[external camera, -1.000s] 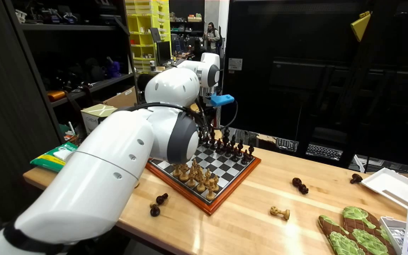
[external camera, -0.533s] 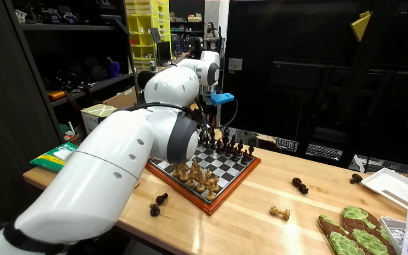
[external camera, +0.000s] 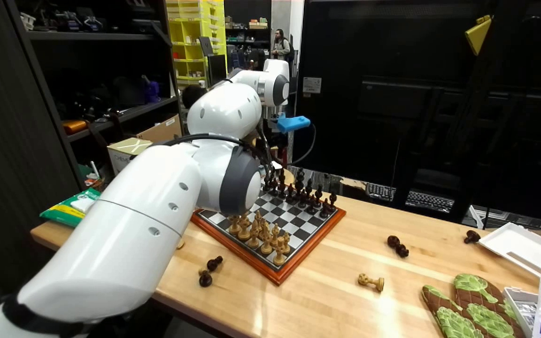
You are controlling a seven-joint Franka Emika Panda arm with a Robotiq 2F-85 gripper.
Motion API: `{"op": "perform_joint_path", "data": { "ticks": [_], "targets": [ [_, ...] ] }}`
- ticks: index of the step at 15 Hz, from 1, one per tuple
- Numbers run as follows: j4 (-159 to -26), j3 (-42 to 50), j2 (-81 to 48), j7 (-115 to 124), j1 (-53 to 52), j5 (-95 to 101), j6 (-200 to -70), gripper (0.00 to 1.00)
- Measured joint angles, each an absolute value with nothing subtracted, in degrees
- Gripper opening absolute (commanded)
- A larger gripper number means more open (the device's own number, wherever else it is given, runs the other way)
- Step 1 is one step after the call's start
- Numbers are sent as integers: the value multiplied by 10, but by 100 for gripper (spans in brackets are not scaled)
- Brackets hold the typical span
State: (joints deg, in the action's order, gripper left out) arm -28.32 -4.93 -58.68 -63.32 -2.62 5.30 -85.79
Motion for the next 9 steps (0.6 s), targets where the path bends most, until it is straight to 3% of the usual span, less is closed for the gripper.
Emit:
{"op": "perform_joint_path", "data": {
  "ticks": [9],
  "targets": [
    [-207, -9, -563, -492, -27, 58, -761, 100]
  ]
}}
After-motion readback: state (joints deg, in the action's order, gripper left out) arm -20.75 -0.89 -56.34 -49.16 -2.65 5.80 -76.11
